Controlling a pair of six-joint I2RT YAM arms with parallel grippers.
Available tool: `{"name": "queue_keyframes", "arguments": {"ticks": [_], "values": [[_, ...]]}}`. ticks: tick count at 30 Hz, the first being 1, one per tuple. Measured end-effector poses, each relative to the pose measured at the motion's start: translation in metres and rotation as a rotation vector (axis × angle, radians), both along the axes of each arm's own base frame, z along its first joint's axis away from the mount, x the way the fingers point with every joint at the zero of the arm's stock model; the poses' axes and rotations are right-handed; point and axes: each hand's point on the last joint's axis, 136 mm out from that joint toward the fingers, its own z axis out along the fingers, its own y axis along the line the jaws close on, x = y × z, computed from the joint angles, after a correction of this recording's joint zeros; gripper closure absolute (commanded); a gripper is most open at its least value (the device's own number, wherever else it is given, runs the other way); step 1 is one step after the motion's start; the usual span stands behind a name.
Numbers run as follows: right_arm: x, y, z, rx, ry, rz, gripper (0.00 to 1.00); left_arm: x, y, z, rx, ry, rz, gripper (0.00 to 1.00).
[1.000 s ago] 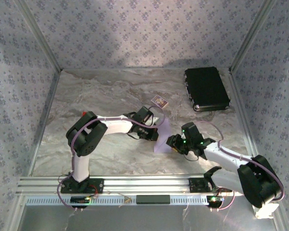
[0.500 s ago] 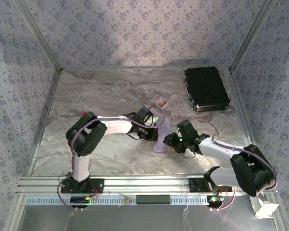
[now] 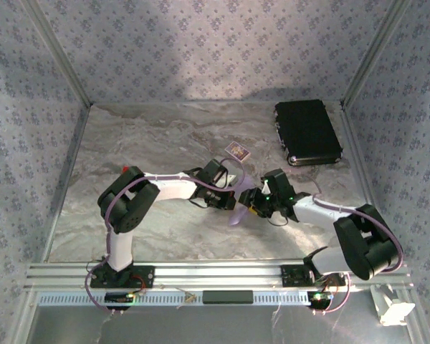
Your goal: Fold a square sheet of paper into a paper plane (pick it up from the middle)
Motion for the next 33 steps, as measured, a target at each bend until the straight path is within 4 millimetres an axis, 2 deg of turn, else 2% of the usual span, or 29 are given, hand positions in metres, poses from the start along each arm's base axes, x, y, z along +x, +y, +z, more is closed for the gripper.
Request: {"name": "queue_keyframes", "arguments": {"ticks": [9,23,33], "values": [[0.009,-0.008,-0.009,0.028,0.020,0.001,0.54,0.000,0.000,0.000,-0.001,0.004,0.005,0.96],[0.024,-0.014,-0.008,0.092,-0.007,0.001,0.62,0.000,-0.001,0.000,-0.008,0.006,0.009,0.96],[0.024,-0.017,-0.016,0.103,-0.009,0.005,0.74,-0.001,0.000,0.000,-0.009,0.005,0.009,0.95]]}}
